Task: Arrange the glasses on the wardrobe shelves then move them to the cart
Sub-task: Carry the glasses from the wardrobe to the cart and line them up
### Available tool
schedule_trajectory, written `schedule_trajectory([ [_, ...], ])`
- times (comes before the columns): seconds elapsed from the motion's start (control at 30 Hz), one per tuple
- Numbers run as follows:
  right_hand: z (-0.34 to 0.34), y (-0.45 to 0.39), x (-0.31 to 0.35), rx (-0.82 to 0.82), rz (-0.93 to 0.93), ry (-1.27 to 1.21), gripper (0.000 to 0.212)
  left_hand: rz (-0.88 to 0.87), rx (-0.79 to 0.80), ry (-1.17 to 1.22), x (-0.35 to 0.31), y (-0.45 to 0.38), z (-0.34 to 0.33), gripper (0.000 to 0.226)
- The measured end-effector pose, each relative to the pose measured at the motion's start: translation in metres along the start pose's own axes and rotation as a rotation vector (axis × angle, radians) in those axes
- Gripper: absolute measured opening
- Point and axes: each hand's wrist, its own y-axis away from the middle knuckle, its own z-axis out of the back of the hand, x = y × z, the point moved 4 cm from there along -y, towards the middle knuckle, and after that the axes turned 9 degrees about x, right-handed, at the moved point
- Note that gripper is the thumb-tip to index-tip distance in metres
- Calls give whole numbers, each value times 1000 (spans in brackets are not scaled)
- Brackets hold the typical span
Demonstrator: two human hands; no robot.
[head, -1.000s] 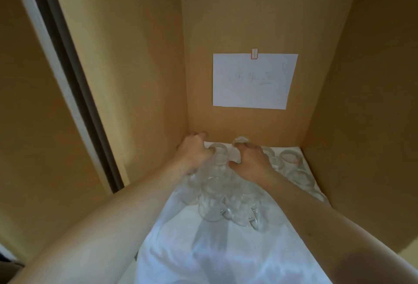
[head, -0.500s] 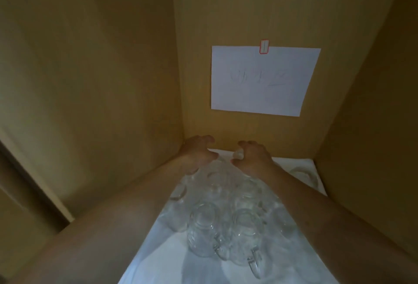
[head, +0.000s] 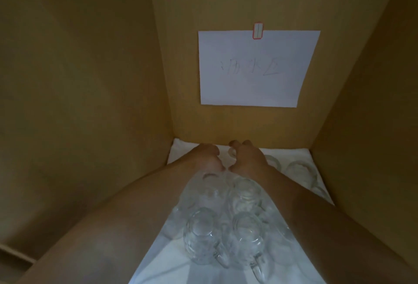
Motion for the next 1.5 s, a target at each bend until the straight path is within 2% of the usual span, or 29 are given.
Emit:
schedule_trajectory([
  [0.2, -3, -4, -2, -37, 9, -20, 79, 55, 22, -93, -6, -3, -4, 71],
  [0.3, -5, -5, -5, -56, 12, -28, 80, 46, 9, -22, -4, -2, -1, 70],
  [0.43, -5, -5, -6, -68, 13, -48, 79, 28, -58, 59, -1, 2, 2, 63],
  [0.73, 5, -1, -3, -37, -11, -93, 82, -23, -296, 26, -17, 26, 57, 61],
  [0.87, 37, 7, 1, -182, -25, -140, 86, -22, -384, 54, -21, 45, 88, 59],
  [0.97, 68, 17, 3, -330, -52, -246, 91, -41, -470, 96, -29, 61, 114, 67],
  [1.07, 95, 28, 0, -429, -94, -390, 90, -45, -566, 211, -38, 81, 137, 77],
  [1.2, 117, 44, -2, -531, -97, -626, 89, -42, -653, 475, -43, 103, 154, 64],
  [1.37, 130, 58, -3, -674, -106, -889, 90, -93, -718, 738, -47, 119, 162, 78],
  [1.5, 137, 63, -6, -687, -128, -1082, 99, -114, -783, 1067, -48, 137, 161, 68],
])
